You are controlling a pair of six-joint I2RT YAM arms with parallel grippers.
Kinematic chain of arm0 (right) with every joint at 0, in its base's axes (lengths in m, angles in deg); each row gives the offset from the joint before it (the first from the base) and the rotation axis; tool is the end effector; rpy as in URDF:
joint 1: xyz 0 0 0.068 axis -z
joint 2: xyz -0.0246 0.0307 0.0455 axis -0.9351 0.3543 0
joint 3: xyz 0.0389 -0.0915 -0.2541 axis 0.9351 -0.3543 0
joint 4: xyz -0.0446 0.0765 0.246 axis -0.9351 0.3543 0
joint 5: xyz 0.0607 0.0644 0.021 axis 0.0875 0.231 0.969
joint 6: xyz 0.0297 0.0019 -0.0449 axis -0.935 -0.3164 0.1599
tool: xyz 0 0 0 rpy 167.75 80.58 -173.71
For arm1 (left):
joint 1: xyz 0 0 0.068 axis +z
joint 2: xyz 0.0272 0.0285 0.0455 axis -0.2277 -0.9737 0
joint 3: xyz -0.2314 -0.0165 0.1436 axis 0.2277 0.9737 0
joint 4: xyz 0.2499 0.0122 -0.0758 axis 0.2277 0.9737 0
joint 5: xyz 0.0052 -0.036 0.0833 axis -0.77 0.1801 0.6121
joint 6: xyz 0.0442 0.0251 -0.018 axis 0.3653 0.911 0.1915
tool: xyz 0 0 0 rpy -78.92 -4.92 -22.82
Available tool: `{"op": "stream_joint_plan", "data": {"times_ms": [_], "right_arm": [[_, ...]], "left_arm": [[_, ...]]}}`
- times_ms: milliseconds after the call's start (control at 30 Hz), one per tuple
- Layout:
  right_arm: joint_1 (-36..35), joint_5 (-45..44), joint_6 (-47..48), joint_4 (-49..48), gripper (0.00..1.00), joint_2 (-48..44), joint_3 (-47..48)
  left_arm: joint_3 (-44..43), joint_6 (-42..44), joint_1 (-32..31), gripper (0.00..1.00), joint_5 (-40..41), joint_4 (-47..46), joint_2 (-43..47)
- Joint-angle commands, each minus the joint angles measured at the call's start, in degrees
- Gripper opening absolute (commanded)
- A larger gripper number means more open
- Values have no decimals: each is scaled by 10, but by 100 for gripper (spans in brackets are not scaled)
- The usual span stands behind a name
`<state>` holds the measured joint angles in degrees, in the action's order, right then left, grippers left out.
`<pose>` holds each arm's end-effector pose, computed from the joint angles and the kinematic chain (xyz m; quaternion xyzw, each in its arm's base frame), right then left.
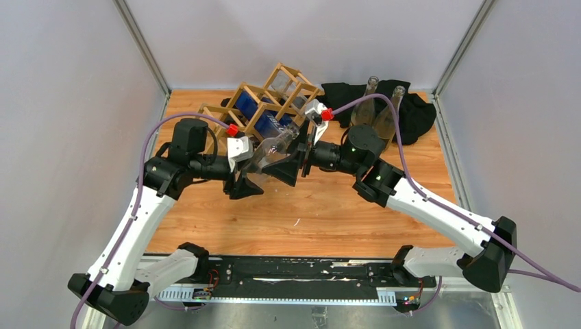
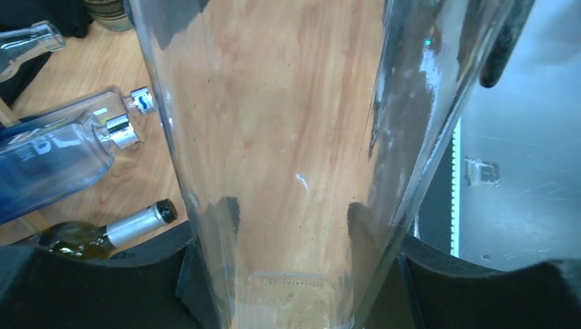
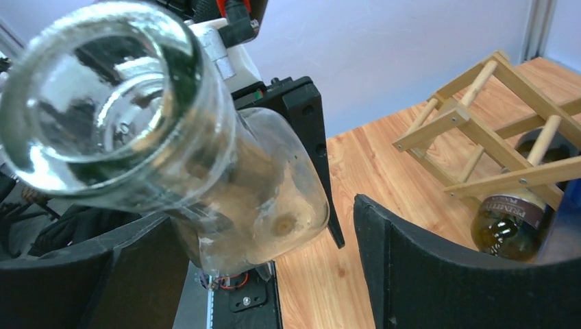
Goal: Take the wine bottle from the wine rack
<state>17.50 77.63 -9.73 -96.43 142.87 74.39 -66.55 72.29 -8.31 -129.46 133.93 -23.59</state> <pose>0.1575 0.2267 0.4227 -0.3341 0.5331 0.5806 0.5168 0.1537 -0.0911 0.3827 0.5177 0.6467 -0.3804 0.4113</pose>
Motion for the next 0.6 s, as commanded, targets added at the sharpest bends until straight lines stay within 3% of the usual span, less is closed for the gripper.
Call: {"op": "stream_joint_plan", "data": {"times_ms": [0,167,233,267,300,333,367,400,433,567], "right_arm": [[0,29,12,-28,82,10,24],[-1,48,-4,-51,66,31,38],[-2,54,-6,-53,50,37,43],[-1,54,-5,-50,40,39,45],[-1,52,0,-40,27,39,48],[-1,46,6,-23,11,37,54],[0,31,16,-1,1,35,59],[0,12,24,23,0,32,64],[1,-5,34,46,0,28,69],[26,-68,52,125,0,11,76]], "left_arm": [[-28,-18,-3,0,-68,0,5],[-27,-16,-3,0,-82,19,0],[-28,-10,-3,1,-79,28,-4],[-29,-10,-3,7,-74,30,-5],[-31,-12,-3,19,-66,32,-7],[-32,-17,-3,38,-53,34,-9],[-34,-23,-3,69,-29,34,-11],[-35,-27,-3,92,-9,35,-14],[-38,-29,-3,99,12,36,-18],[-58,-11,-2,100,81,61,-42]]}}
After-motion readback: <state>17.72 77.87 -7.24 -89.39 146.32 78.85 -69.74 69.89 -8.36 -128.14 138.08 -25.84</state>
